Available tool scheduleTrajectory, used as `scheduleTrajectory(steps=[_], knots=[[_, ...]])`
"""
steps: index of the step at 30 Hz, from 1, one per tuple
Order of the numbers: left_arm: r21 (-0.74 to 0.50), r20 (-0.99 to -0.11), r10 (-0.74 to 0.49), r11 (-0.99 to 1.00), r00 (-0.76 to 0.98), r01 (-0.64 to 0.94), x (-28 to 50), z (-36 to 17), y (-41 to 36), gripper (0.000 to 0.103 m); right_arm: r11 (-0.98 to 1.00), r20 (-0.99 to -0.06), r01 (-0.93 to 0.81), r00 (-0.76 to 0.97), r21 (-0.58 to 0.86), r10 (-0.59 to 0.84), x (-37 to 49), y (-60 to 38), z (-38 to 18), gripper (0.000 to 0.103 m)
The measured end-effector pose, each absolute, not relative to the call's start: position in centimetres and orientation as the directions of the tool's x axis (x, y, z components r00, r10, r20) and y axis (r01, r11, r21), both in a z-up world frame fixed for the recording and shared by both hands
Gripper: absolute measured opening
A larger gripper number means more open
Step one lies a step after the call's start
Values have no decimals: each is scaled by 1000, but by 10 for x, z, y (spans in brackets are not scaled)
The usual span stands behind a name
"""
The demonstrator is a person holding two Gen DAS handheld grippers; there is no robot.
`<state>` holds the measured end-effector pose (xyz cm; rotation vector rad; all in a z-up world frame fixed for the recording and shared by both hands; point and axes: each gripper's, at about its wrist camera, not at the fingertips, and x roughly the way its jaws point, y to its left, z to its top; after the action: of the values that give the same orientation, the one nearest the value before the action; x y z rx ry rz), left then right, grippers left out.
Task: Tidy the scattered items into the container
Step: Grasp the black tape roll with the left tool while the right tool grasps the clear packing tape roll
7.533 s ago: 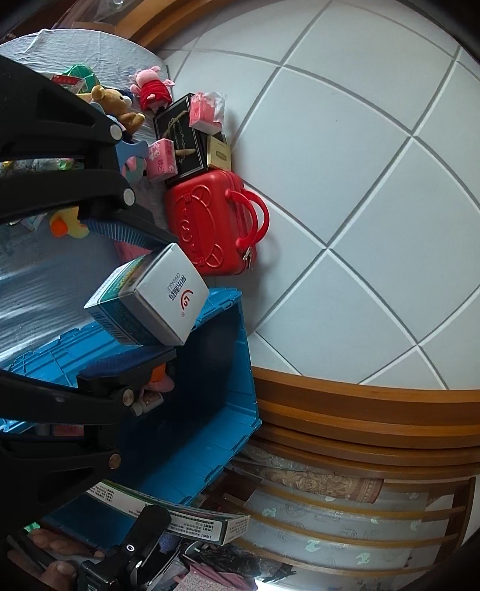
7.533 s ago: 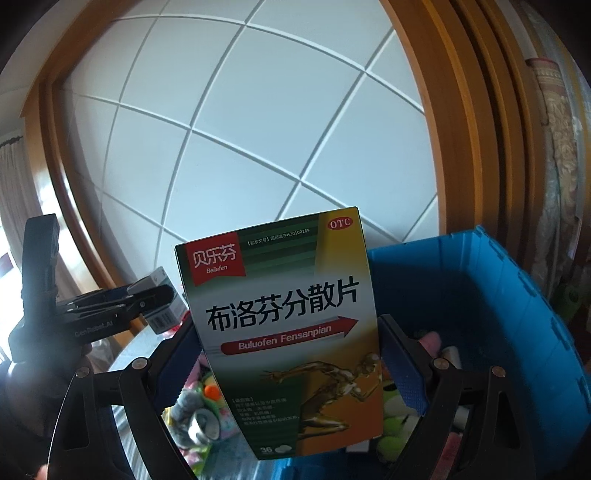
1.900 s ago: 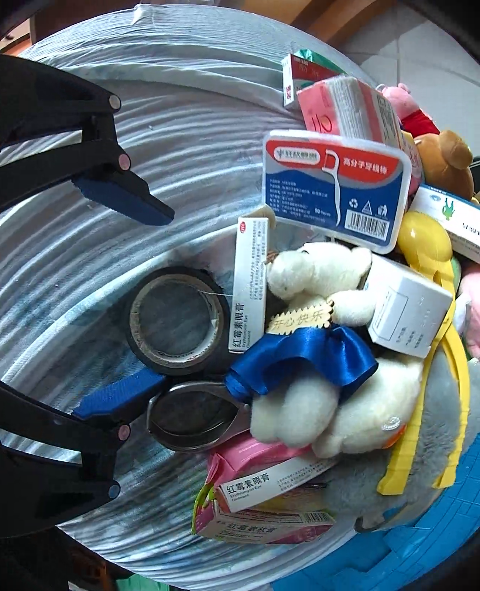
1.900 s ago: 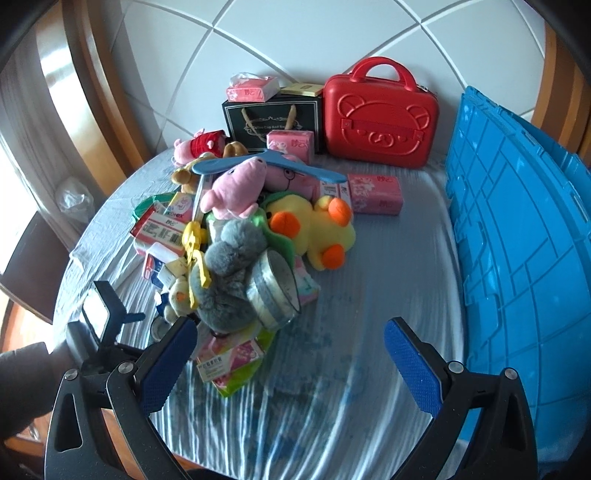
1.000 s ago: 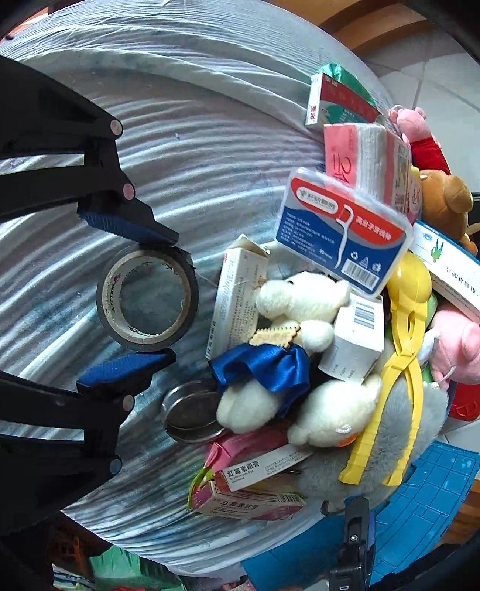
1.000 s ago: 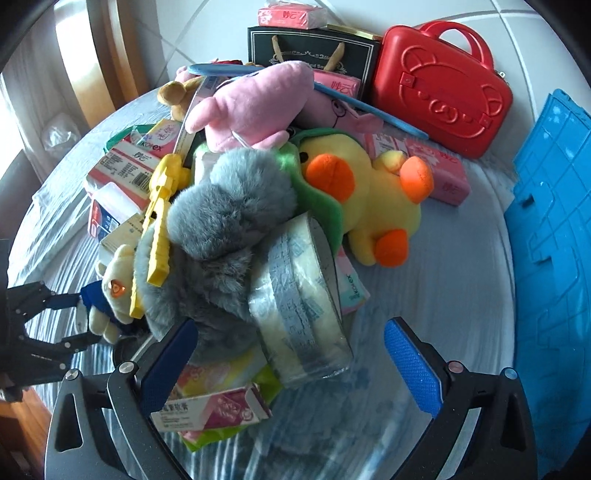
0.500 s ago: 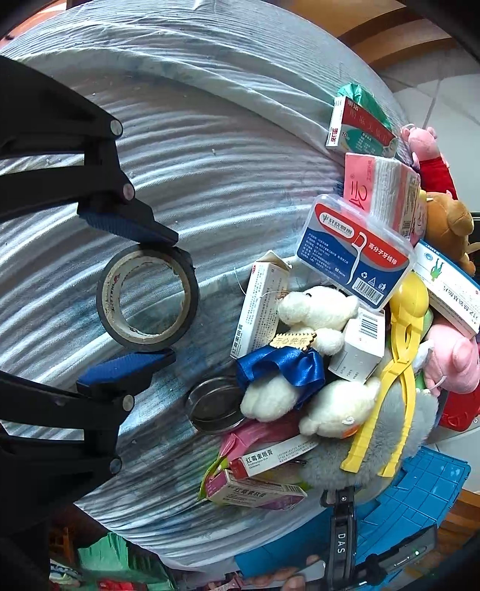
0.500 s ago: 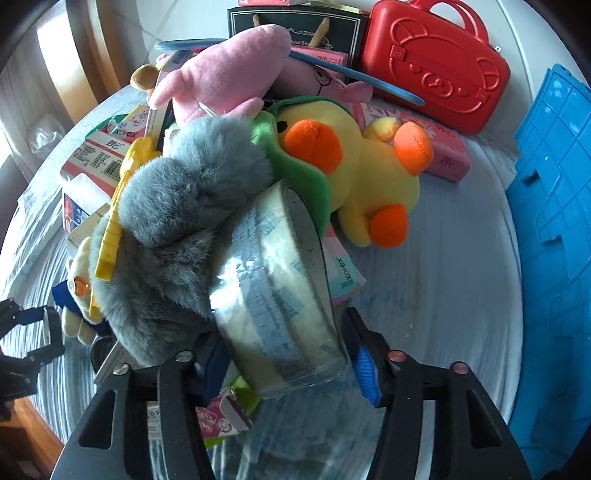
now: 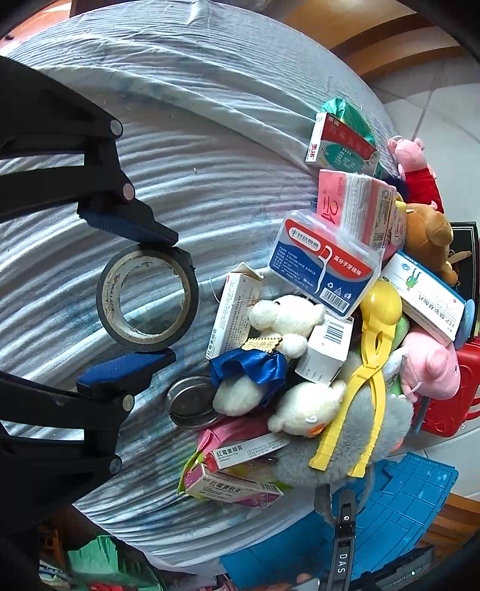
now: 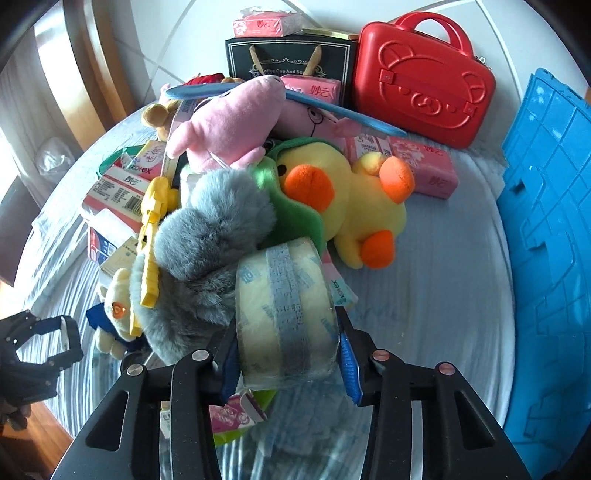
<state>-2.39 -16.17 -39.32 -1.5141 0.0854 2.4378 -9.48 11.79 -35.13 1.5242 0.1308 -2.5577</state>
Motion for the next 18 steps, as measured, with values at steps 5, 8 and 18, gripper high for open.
scheduleTrajectory(steps=[5, 8, 18], knots=[[-85, -879, 189, -965, -437, -247, -29, -383, -164, 56, -983, -874, 181, -477, 11, -97, -91, 120, -340, 43], [-77, -877, 179, -968, -446, -238, -30, -377, -165, 56, -983, -868, 181, -488, 9, -98, -88, 121, -332, 42], [-57, -873, 147, -978, -465, -202, -27, -358, -170, 56, -983, -859, 185, -500, 12, -105, -80, 123, -308, 42]])
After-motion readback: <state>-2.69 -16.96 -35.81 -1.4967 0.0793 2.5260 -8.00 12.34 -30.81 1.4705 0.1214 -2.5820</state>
